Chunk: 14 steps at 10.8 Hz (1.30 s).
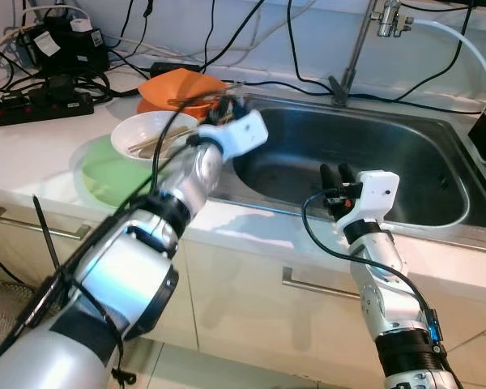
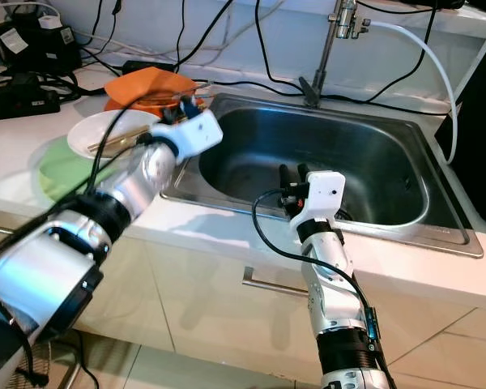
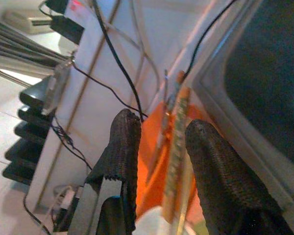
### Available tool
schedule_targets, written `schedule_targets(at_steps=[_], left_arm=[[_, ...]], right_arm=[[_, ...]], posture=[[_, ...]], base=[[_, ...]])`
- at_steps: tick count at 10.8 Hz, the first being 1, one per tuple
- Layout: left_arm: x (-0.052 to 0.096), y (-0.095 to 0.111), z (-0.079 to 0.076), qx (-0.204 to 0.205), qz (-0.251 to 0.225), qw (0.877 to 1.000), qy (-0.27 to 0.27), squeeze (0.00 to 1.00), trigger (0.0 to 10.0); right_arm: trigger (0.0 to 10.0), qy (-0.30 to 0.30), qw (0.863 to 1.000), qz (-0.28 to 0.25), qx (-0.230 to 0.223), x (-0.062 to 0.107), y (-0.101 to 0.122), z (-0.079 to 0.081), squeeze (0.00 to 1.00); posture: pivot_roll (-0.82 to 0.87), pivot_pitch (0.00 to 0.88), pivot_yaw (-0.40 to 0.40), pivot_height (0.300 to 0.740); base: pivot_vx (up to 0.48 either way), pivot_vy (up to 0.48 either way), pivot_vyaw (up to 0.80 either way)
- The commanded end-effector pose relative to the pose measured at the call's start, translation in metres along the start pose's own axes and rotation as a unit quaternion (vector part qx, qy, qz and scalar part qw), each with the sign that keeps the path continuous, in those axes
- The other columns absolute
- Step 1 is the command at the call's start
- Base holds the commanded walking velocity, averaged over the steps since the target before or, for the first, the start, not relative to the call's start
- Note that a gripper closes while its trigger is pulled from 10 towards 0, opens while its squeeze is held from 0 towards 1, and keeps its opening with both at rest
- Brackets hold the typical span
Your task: Kitchen organization
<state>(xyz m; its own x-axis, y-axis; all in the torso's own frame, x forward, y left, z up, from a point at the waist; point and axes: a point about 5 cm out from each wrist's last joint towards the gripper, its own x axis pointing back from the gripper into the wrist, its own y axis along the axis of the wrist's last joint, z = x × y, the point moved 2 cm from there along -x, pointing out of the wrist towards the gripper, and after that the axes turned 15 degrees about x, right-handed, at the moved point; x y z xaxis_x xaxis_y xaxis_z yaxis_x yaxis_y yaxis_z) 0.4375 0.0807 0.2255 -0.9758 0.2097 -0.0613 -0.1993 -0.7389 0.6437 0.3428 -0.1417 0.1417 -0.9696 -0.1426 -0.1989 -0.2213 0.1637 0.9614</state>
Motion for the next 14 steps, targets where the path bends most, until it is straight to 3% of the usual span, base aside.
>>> schedule_targets(at_steps=[1,2,3,4,5,11,12,13,14], left_arm=[[-0.001,0.001,0.005,-0.016,0.003,1.000,0.009,0.00,10.0],[-0.001,-0.003,0.006,-0.016,0.012,1.000,0.012,0.00,10.0],[-0.001,-0.004,0.006,-0.013,0.015,1.000,0.012,0.00,1.3],[-0.001,-0.005,0.006,-0.007,0.016,1.000,0.012,0.00,2.0],[0.000,-0.005,0.003,-0.003,0.017,1.000,0.003,0.00,10.0],[0.002,-0.017,-0.001,-0.009,0.049,0.999,0.000,0.00,10.0],[0.002,-0.018,0.000,-0.008,0.052,0.999,0.001,0.00,8.6],[0.002,-0.019,0.001,-0.007,0.053,0.999,0.004,0.00,1.3],[0.002,-0.019,0.002,-0.008,0.054,0.999,0.005,0.00,0.0]], right_arm=[[10.0,-0.002,1.000,0.002,-0.001,0.002,0.001,0.000,0.00],[10.0,-0.002,1.000,0.005,-0.002,0.005,0.000,0.000,0.00],[10.0,-0.002,1.000,0.008,-0.002,0.006,0.000,0.000,0.00],[10.0,-0.003,1.000,0.010,-0.001,0.007,-0.001,0.000,0.00],[10.0,-0.002,1.000,0.014,0.000,0.009,-0.002,-0.001,0.00],[10.0,-0.002,1.000,0.024,-0.001,0.014,-0.003,0.000,0.00],[10.0,-0.002,1.000,0.025,-0.002,0.014,-0.003,0.001,0.00],[10.0,-0.001,1.000,0.026,-0.002,0.014,-0.003,0.002,0.00],[10.0,0.000,1.000,0.027,-0.003,0.015,-0.003,0.003,0.00]], posture=[[0.09,0.021,-0.006,0.740],[0.08,0.028,-0.006,0.740],[0.08,0.033,-0.005,0.740],[0.08,0.036,-0.006,0.740],[0.08,0.042,-0.007,0.740],[0.08,0.057,-0.007,0.740],[0.08,0.061,-0.007,0.740],[0.08,0.063,-0.007,0.740],[0.08,0.064,-0.006,0.740]], base=[[0.000,0.000,0.00],[0.000,0.000,0.00],[0.000,0.000,0.00],[0.000,0.000,0.00],[0.000,0.000,0.00],[0.000,0.000,0.00],[0.000,0.000,0.00],[0.000,0.000,0.00],[0.000,0.000,0.00]])
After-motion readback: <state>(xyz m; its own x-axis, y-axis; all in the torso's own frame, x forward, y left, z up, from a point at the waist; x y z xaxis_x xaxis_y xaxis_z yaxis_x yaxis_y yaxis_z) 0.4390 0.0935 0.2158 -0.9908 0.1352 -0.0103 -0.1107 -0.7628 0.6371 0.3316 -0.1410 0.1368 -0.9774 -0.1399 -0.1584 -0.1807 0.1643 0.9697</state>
